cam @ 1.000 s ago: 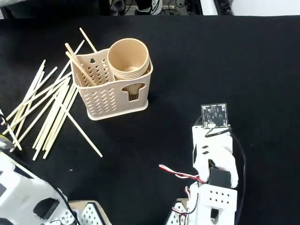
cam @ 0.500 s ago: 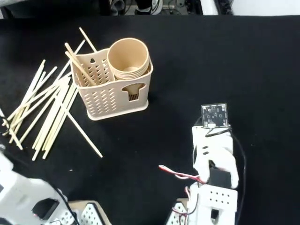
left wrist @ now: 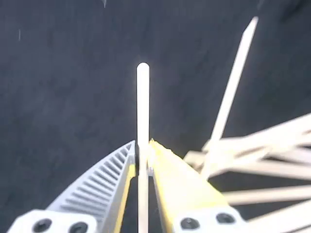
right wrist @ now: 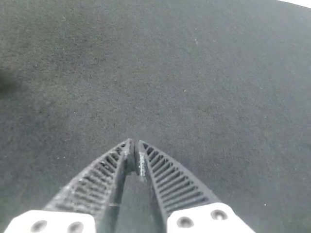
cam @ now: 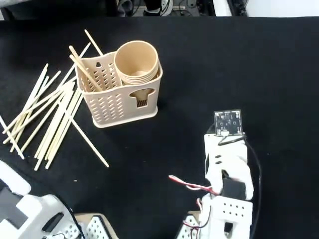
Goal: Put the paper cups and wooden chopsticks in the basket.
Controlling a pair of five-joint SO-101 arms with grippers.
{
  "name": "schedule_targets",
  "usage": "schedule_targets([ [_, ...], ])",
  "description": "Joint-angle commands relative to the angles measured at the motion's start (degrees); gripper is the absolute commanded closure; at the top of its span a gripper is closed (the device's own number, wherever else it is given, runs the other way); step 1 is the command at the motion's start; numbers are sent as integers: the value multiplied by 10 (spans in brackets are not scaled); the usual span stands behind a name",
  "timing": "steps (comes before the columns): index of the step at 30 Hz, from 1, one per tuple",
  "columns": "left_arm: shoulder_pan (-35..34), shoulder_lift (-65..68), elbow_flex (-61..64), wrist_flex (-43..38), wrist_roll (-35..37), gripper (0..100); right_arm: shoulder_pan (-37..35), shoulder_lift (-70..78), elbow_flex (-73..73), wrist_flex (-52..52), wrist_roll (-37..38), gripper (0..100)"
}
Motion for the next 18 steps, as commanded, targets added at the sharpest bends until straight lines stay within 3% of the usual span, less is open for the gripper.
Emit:
schedule_targets([
  [1,51,35,-116,-45,55,971,-1,-5,-3,-13,-3,986],
  [6,95,191,-261,-3,83,971,-1,-5,-3,-13,-3,986],
  [18,116,583,-728,158,80,967,-1,-5,-3,-14,-2,986],
])
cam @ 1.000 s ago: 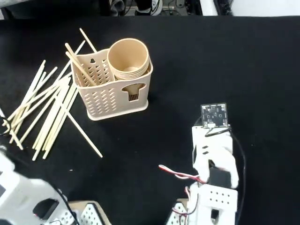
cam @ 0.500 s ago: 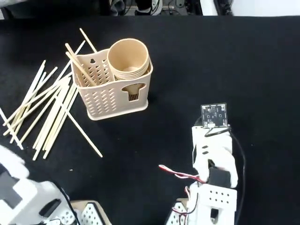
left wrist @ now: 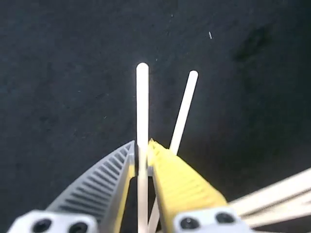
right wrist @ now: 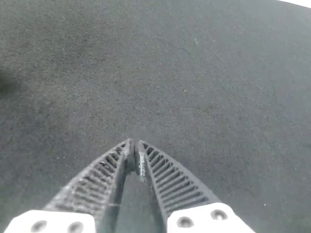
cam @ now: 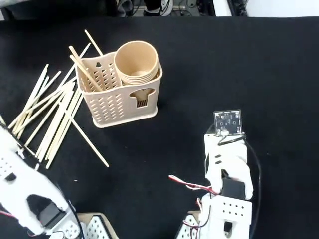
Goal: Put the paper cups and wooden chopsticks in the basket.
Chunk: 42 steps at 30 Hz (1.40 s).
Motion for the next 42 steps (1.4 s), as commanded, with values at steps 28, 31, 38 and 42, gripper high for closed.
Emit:
schedule_targets([
  [28,32,322,-559,193,3,834,-1,-5,2,-25,9,986],
  [31,23,323,-555,194,3,834,-1,-5,2,-25,9,986],
  [38,11,324,-480,182,2,834,-1,-5,2,-25,9,986],
  [42,13,323,-428,155,2,837,-1,-5,2,-25,9,986],
])
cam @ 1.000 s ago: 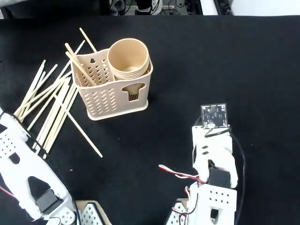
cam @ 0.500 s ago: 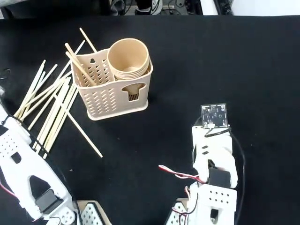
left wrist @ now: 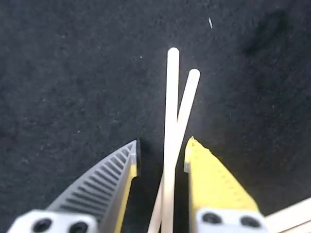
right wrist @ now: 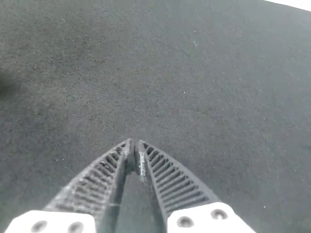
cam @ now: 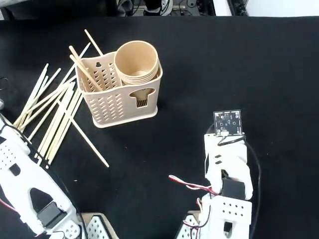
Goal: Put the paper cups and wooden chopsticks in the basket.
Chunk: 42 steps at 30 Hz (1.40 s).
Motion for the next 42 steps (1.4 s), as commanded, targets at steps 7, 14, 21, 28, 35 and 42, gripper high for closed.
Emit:
schedule_targets([
  [7,-2,-13,36,-21,5,962,-2,-5,-3,-13,5,986],
  [14,6,-14,-70,55,2,971,-2,-5,-3,-13,5,986],
  [21,32,-109,-100,146,1,971,-2,-5,-3,-13,5,986],
  [28,0,-209,-78,149,0,972,-2,-5,-3,-13,5,986],
  [35,-36,-331,15,149,-30,972,-2,-5,-3,-13,5,986],
  [42,-29,-458,94,149,-26,972,-2,-5,-3,-13,5,986],
])
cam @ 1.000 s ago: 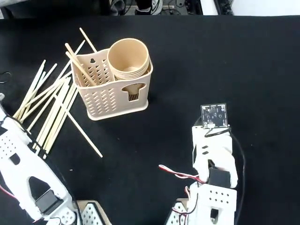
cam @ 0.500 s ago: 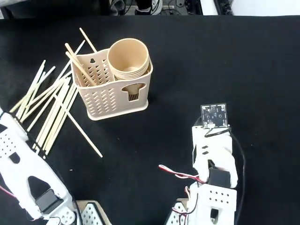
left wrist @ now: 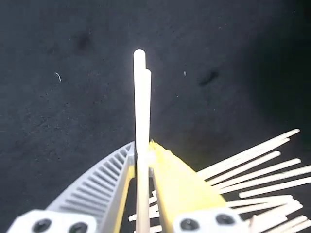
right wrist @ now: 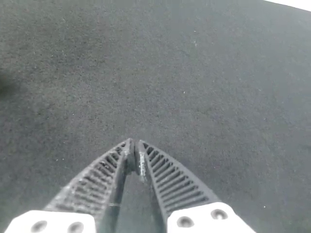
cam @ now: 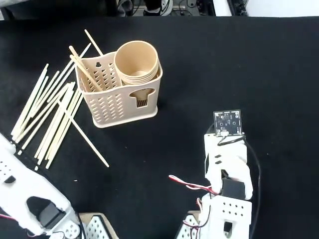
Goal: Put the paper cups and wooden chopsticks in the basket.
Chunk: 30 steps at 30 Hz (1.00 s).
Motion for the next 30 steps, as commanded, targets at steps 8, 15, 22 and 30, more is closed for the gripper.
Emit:
schedule_targets([
  [8,20,-308,170,4,-3,972,-2,-5,-3,-12,5,986],
  [15,47,-556,415,-22,-7,971,-2,-5,-3,-12,5,986],
  [22,167,-782,684,-178,-7,971,-3,-6,-4,-13,1,986],
  [30,305,-1025,1015,-495,-2,971,-69,-6,-15,-14,-113,986],
])
